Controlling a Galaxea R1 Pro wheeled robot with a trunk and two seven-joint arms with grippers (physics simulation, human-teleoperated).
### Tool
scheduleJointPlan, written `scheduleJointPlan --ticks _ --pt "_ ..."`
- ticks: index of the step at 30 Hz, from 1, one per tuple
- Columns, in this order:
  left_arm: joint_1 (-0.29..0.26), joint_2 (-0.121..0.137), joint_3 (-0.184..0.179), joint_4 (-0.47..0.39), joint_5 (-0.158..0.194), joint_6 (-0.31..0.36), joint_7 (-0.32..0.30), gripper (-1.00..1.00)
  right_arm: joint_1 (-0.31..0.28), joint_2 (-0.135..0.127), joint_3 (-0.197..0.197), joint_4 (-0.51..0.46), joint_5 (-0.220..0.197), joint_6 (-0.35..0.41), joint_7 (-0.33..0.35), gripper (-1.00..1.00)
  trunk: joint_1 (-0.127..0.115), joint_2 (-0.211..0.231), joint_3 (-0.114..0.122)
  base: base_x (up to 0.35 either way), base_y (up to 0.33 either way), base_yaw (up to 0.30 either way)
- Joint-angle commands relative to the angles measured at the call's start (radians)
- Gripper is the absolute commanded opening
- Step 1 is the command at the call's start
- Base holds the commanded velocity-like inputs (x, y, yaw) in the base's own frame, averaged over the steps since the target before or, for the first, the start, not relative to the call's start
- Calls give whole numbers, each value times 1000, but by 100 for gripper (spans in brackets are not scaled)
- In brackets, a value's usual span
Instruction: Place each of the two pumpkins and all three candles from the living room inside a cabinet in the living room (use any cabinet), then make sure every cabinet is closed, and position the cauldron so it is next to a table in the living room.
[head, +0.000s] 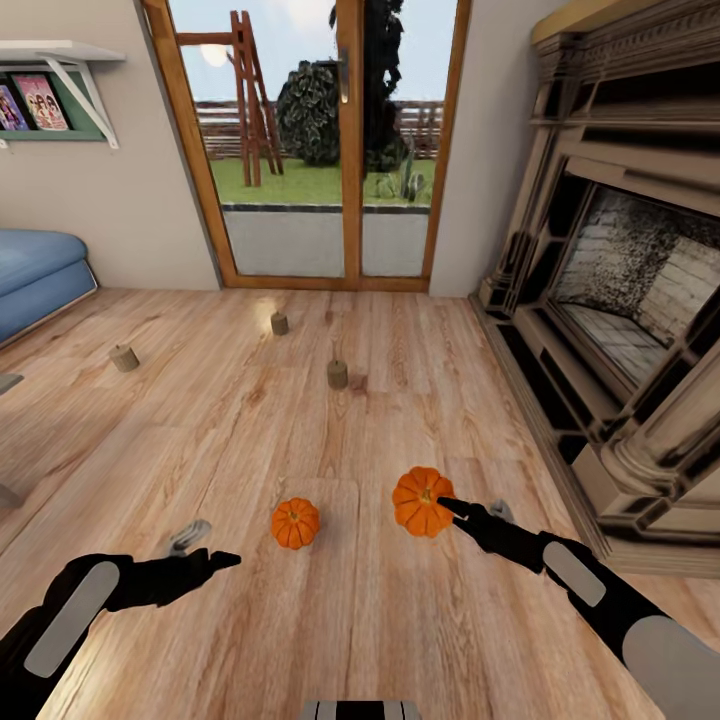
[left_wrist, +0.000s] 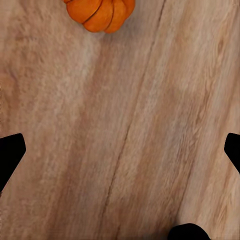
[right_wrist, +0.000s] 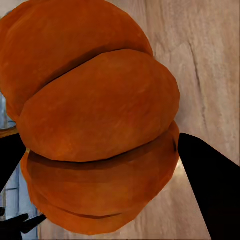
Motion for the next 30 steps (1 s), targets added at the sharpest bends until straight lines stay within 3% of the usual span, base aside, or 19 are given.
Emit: scheduleJointPlan --ticks 1,6,9,13,16,18,22,24,27,30 --pt "0 1 -1 0 -2 -7 -2 100 -14 6 9 1 6 1 -3 -100 0 0 -1 0 0 0" --pt "0 0 -4 13 -3 -58 -2 100 -51 42 10 -4 61 17 -9 -100 0 0 -1 0 0 0" --pt "0 0 -2 17 -4 -72 -2 100 -59 48 9 -7 94 29 -5 -100 0 0 -1 0 0 0" --pt "-1 1 4 19 -5 -87 5 100 -61 50 8 -9 107 33 2 -100 0 0 -1 84 0 0" --pt "-2 5 4 19 -14 -188 1 100 -62 50 8 -10 107 35 13 -100 0 0 -1 116 0 0" --pt "-2 5 4 19 -34 -252 -2 100 -62 47 8 -16 108 36 53 -100 0 0 -1 26 0 0" --pt "-3 4 8 53 -28 -273 -12 100 -62 44 8 -29 108 38 155 -100 0 0 -1 6 0 0" --pt "-5 9 11 90 -16 -275 -59 100 -62 44 10 -30 109 38 181 -100 0 0 -1 2 0 0" --pt "-14 14 54 163 -10 -278 -194 100 -62 48 11 -51 126 37 196 -100 0 0 -1 0 0 0" --pt "-61 19 86 303 -12 -278 -292 100 -62 45 11 -89 148 38 200 -100 0 0 -1 0 0 0"
